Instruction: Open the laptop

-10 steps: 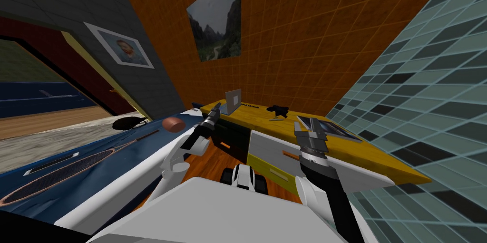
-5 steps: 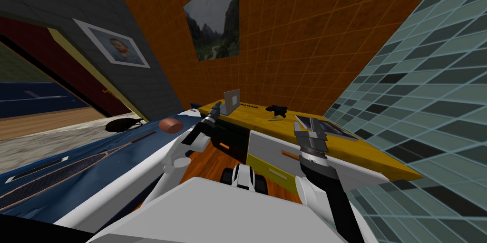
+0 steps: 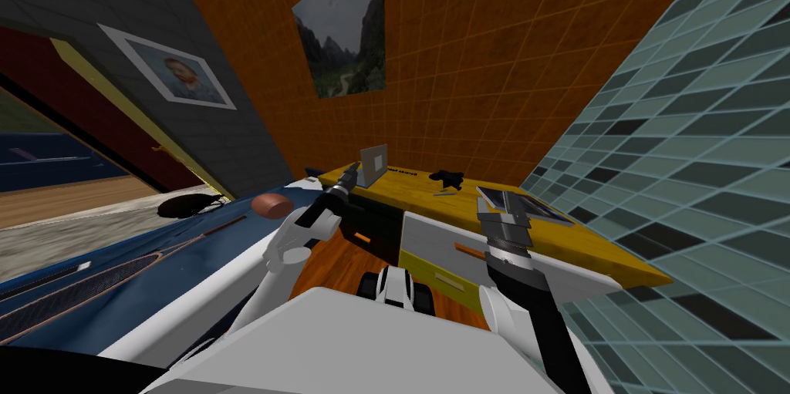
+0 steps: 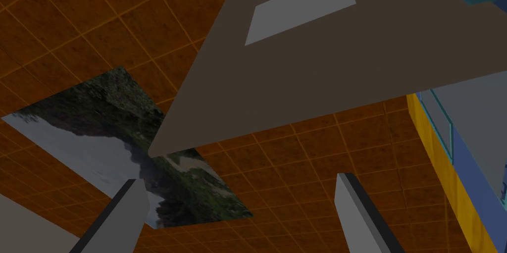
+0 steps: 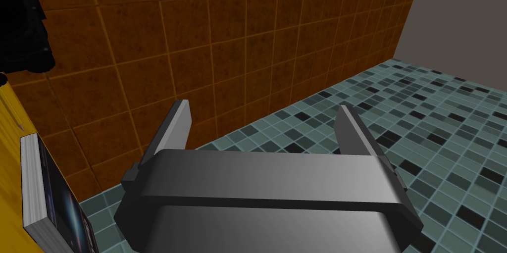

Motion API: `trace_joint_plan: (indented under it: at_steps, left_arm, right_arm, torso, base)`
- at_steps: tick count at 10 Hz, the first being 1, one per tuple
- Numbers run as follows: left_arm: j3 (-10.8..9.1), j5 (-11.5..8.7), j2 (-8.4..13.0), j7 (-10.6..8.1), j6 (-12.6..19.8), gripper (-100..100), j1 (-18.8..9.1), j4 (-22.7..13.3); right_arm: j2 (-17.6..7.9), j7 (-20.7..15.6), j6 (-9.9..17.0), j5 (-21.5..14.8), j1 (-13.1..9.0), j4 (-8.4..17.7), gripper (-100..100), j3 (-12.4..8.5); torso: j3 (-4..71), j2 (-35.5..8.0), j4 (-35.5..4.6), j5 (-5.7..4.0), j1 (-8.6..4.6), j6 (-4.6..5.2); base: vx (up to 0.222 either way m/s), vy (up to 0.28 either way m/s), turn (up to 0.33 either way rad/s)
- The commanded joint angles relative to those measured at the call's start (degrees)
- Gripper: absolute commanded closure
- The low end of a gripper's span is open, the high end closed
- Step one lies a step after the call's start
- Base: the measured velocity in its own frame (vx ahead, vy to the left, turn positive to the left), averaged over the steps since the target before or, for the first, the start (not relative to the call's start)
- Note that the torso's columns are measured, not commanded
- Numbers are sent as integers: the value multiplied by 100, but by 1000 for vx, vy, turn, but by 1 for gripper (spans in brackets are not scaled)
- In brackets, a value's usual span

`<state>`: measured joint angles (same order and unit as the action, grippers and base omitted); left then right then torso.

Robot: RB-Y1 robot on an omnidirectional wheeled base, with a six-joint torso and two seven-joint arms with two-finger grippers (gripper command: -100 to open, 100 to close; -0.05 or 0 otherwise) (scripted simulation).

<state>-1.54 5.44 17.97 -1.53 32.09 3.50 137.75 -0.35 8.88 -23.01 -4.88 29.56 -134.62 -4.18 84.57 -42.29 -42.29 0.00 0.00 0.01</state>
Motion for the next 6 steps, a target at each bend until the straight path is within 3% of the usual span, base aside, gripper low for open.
trace_joint_plan:
  at_steps: [1,6]
  left_arm:
    - [-24,4,97,48,414,-100,-249,20]
    - [-67,-4,245,104,1090,-100,-553,56]
  right_arm:
    - [0,0,0,0,0,0,0,0]
    - [0,0,0,0,0,0,0,0]
  torso:
    - [0,0,0,0,0,-1]
    - [1,1,0,0,-1,0]
  base:
    - [11,-3,-47]
    - [10,-4,-32]
